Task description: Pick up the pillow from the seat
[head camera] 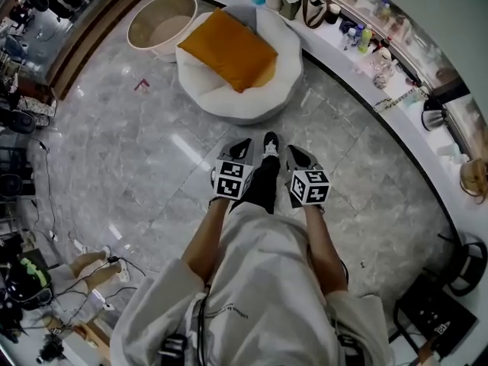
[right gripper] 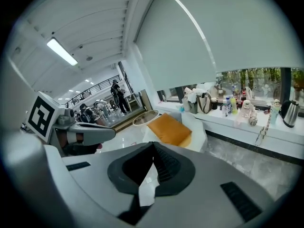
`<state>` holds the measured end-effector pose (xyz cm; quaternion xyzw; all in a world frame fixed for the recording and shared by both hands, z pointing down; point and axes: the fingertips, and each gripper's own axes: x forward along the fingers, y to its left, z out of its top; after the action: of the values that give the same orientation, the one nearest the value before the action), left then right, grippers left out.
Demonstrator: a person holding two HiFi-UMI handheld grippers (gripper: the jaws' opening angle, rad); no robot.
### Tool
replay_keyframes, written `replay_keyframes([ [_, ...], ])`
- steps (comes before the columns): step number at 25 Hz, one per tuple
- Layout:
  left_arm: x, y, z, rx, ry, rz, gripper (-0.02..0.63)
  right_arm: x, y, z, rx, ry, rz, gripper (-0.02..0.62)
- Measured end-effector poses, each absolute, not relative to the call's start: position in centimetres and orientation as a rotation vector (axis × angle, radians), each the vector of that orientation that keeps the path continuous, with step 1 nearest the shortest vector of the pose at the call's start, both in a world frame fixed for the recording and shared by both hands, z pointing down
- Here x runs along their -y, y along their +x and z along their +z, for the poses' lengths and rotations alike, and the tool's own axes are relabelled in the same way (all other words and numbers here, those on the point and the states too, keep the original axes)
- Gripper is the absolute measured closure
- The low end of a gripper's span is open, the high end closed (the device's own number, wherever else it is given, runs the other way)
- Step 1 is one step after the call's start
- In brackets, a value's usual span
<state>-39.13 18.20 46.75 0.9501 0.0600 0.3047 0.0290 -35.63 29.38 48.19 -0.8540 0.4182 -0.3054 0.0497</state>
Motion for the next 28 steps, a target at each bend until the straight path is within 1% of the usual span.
replay_keyframes([
  [7, -18.9, -34.8, 47.3, -0.228, 2.910, 0.918, 0.597, -29.7, -31.9, 48.8, -1.227, -2.643, -0.944, 0.589],
  [16, -18.8, -27.2, 45.3, -0.278, 2.904, 0.840, 0.597, -28.4, -24.5, 47.9, -1.244, -2.668, -0.949, 0.589],
  [28, -14.4, -17.9, 43.1, -0.154, 2.852, 0.755, 0.597, -24.4, -18.4, 48.3, -1.378, -2.618, -1.050, 0.589],
])
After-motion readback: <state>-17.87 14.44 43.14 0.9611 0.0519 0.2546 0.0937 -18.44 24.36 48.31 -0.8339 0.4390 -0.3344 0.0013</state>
